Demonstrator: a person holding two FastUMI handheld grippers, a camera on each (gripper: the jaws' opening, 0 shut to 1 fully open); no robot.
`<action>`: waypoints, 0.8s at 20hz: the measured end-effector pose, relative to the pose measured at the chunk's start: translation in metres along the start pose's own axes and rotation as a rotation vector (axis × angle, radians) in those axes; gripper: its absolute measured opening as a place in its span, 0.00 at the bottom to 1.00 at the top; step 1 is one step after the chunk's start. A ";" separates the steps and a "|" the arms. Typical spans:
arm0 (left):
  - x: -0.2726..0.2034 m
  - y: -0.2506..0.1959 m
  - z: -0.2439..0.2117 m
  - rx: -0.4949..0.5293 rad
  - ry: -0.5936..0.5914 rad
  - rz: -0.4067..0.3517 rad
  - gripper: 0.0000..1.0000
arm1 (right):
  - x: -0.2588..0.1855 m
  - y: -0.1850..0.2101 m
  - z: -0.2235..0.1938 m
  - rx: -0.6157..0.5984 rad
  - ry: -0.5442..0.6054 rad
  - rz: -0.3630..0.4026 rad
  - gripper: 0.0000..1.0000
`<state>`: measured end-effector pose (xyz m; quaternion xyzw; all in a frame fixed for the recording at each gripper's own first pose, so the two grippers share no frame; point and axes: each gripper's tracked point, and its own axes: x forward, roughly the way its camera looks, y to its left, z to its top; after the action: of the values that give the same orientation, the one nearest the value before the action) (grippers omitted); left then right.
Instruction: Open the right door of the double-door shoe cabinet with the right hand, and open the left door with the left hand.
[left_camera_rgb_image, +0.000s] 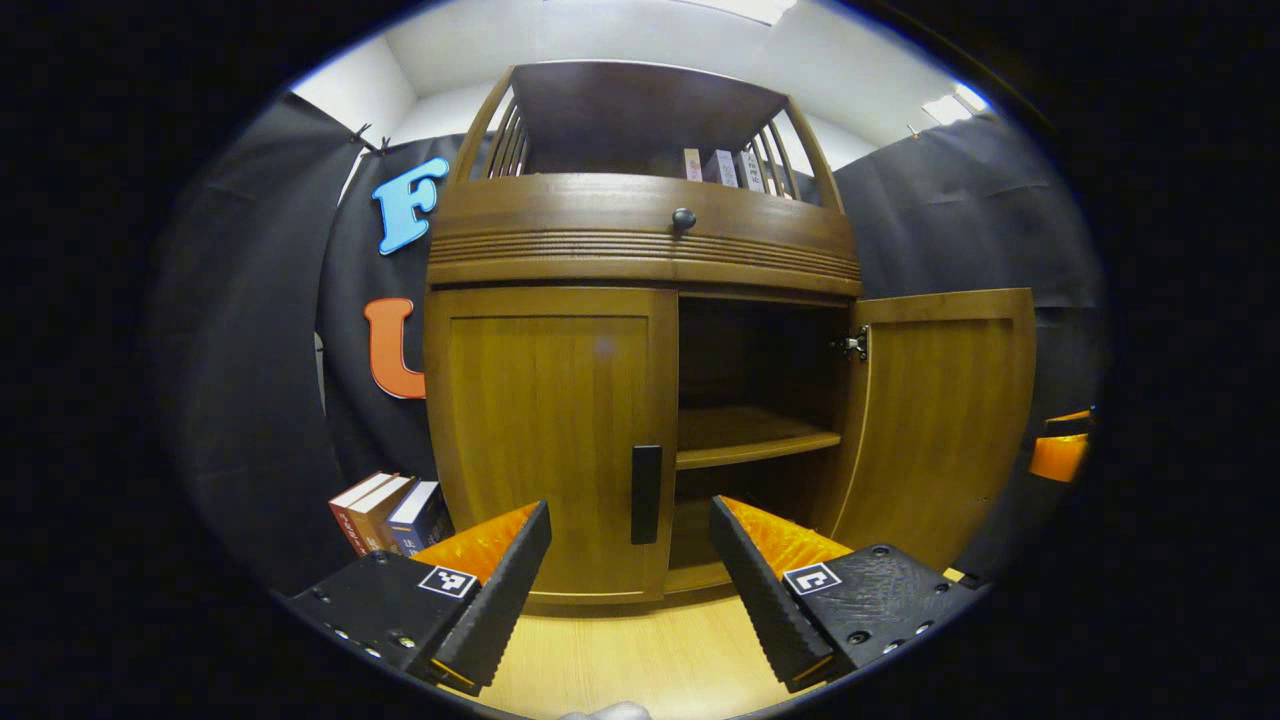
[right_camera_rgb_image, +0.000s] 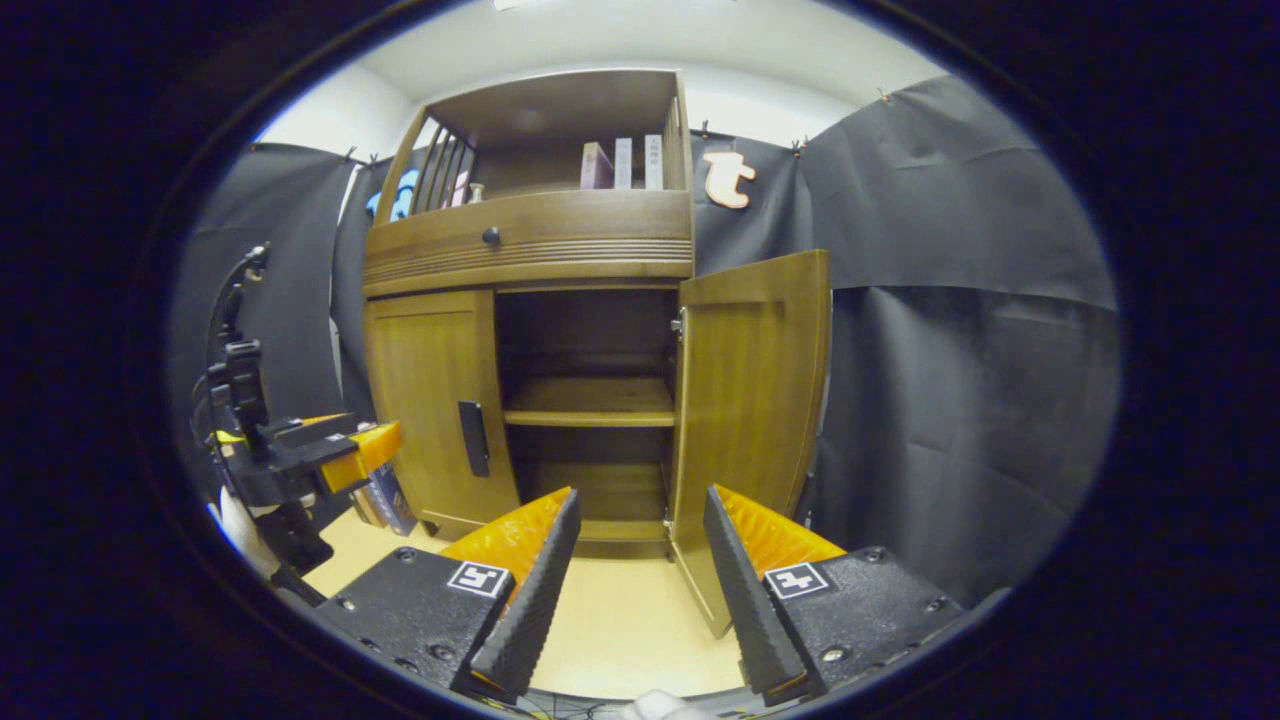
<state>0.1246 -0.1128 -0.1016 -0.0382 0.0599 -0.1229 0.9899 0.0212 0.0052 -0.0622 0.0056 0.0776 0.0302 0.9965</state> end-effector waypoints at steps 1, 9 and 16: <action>0.011 -0.001 -0.005 -0.015 0.001 -0.007 0.96 | 0.000 0.001 0.002 -0.012 0.002 -0.010 0.82; 0.104 -0.005 -0.032 -0.044 -0.007 -0.008 0.95 | 0.011 -0.007 0.013 -0.066 0.023 -0.098 0.79; 0.159 -0.013 -0.061 -0.065 0.031 -0.026 0.85 | 0.015 -0.022 0.019 -0.100 0.040 -0.165 0.83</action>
<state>0.2670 -0.1690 -0.1777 -0.0692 0.0788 -0.1344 0.9854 0.0401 -0.0164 -0.0458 -0.0509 0.0958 -0.0480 0.9929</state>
